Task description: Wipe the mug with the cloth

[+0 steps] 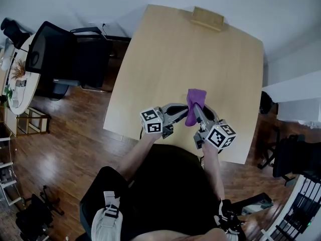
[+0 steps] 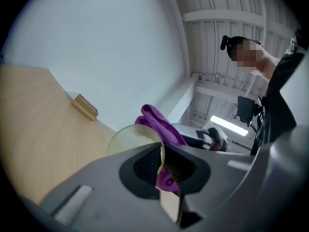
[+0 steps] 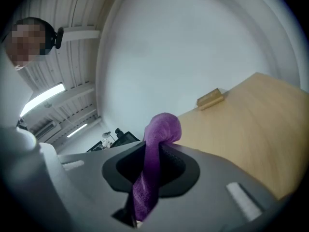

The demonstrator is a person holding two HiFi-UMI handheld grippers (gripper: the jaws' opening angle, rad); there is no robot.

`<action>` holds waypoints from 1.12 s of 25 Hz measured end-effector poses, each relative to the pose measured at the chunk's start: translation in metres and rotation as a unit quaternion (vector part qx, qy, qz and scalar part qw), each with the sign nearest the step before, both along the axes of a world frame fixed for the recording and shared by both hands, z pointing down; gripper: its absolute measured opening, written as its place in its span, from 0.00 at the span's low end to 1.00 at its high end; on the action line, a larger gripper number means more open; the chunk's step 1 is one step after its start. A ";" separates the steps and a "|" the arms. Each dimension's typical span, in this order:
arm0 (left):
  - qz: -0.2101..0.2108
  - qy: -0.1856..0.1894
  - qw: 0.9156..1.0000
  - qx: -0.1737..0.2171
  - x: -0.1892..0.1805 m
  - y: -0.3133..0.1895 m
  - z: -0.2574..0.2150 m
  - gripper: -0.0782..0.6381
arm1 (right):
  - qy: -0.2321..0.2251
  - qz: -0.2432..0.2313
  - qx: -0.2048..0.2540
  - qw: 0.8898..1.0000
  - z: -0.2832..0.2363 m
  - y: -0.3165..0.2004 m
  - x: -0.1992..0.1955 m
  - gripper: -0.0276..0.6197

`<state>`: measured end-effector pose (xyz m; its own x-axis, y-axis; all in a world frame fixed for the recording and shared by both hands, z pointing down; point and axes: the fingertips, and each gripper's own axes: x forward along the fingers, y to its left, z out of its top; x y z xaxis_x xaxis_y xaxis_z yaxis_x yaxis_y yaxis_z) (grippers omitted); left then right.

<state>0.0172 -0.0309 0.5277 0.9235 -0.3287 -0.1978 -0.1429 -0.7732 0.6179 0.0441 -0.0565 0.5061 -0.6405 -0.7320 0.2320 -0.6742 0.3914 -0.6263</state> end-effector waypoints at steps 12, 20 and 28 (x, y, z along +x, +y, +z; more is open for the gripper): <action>0.017 -0.034 0.999 0.008 0.003 -0.004 0.013 0.17 | -0.022 0.006 0.023 0.999 -0.025 -0.006 0.005 0.14; 0.048 -0.024 0.998 0.040 0.018 0.008 -0.015 0.17 | 0.104 0.013 0.025 0.994 0.002 -0.010 0.024 0.14; 0.024 -0.021 0.999 0.023 0.003 -0.003 -0.009 0.17 | 0.078 0.117 -0.008 0.990 0.014 -0.007 0.102 0.14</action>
